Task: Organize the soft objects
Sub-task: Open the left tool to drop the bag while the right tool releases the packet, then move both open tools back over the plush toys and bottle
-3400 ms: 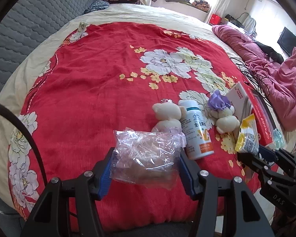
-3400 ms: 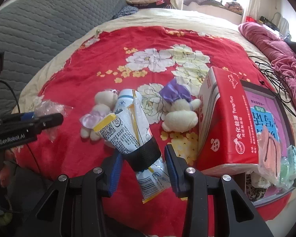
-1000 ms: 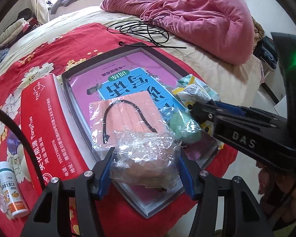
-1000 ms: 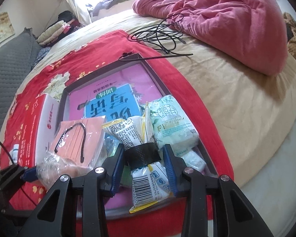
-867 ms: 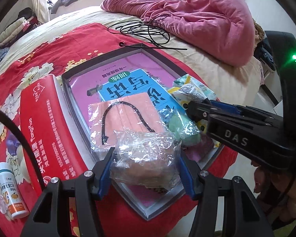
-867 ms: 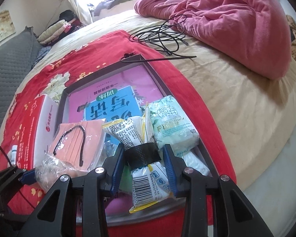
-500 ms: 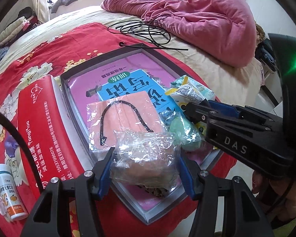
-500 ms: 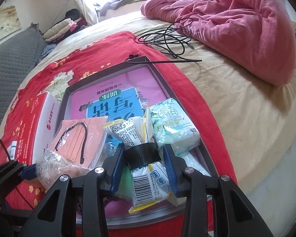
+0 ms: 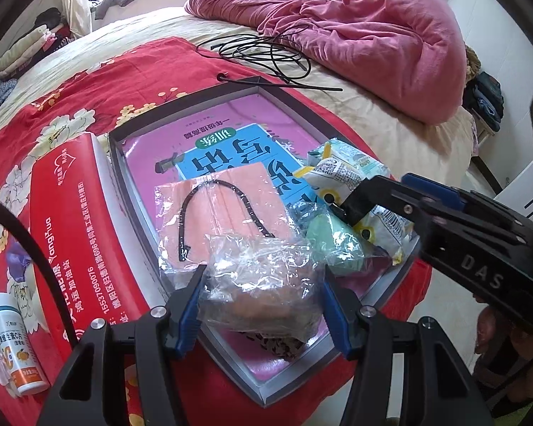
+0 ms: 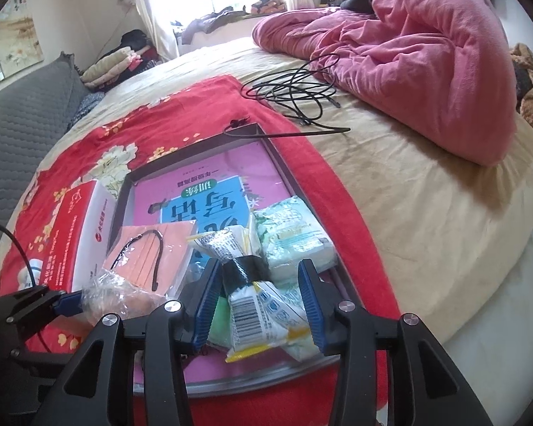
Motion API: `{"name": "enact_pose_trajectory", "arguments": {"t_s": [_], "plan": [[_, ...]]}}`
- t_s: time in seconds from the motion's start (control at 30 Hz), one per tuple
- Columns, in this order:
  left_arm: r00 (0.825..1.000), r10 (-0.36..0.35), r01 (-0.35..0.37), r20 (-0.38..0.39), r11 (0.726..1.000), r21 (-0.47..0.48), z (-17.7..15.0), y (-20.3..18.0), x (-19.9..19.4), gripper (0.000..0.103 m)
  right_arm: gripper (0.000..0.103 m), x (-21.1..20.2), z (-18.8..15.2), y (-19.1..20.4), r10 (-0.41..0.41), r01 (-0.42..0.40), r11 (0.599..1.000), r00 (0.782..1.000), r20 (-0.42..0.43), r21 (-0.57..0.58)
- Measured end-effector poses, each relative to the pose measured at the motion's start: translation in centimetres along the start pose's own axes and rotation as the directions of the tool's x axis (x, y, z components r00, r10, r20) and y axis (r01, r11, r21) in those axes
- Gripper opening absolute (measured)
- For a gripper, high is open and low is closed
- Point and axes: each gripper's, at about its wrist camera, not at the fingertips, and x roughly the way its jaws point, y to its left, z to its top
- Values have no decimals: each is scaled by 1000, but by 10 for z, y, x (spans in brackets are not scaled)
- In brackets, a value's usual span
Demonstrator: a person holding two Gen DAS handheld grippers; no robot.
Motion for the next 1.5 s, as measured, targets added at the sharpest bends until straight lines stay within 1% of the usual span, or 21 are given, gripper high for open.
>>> {"name": "enact_pose_trajectory", "arguments": {"t_s": [0.23, 0.37, 0.5, 0.57, 0.77, 0.83, 0.87, 0.9, 1.1, 1.17, 1.2, 1.27, 1.37, 1.5], "plan": [[1000, 9, -9, 0, 1000, 5, 3, 0, 3, 60, 46, -7, -4, -4, -2, 2, 1000, 1000, 2, 22], [1000, 29, -29, 2, 1000, 10, 8, 2, 7, 60, 46, -8, -6, -4, -2, 2, 1000, 1000, 0, 27], [997, 72, -72, -2, 997, 37, 15, 2, 15, 60, 46, -11, -5, -4, -1, 1, 1000, 1000, 2, 31], [997, 79, -79, -5, 996, 39, 17, 3, 17, 60, 46, -11, -5, -3, -5, 5, 1000, 1000, 4, 31], [998, 65, -64, -4, 997, 30, 15, 5, 14, 60, 47, -15, -3, -2, -6, 6, 1000, 1000, 6, 26], [998, 65, -65, -4, 997, 32, 15, 4, 13, 61, 50, -16, -2, -2, -5, 5, 1000, 1000, 7, 25], [998, 67, -67, -5, 997, 34, 14, 4, 12, 61, 55, -17, -2, -2, -7, 7, 1000, 1000, 8, 25], [998, 68, -68, -6, 997, 36, 14, 3, 11, 62, 56, -18, -1, -1, -7, 6, 1000, 1000, 10, 25], [998, 65, -65, -2, 998, 19, 15, 6, 4, 65, 57, -23, -1, -1, -25, 25, 999, 1000, 13, 21], [998, 55, -55, 1, 998, 10, 15, 8, 1, 66, 59, -24, -1, -2, -32, 32, 999, 999, 12, 27], [999, 49, -49, 2, 999, 1, 14, 10, -1, 67, 64, -26, -1, -3, -35, 34, 999, 999, 14, 30], [999, 37, -37, 6, 999, -8, 14, 12, -5, 67, 67, -28, -2, -3, -42, 41, 999, 999, 18, 33], [999, 22, -22, 28, 1000, -17, 13, 14, -16, 69, 68, -32, -2, -2, -46, 45, 998, 999, 23, 32], [999, -16, 18, 41, 999, -46, 11, 20, -29, 70, 68, -37, -1, 2, -50, 49, 999, 998, 27, 23]]}}
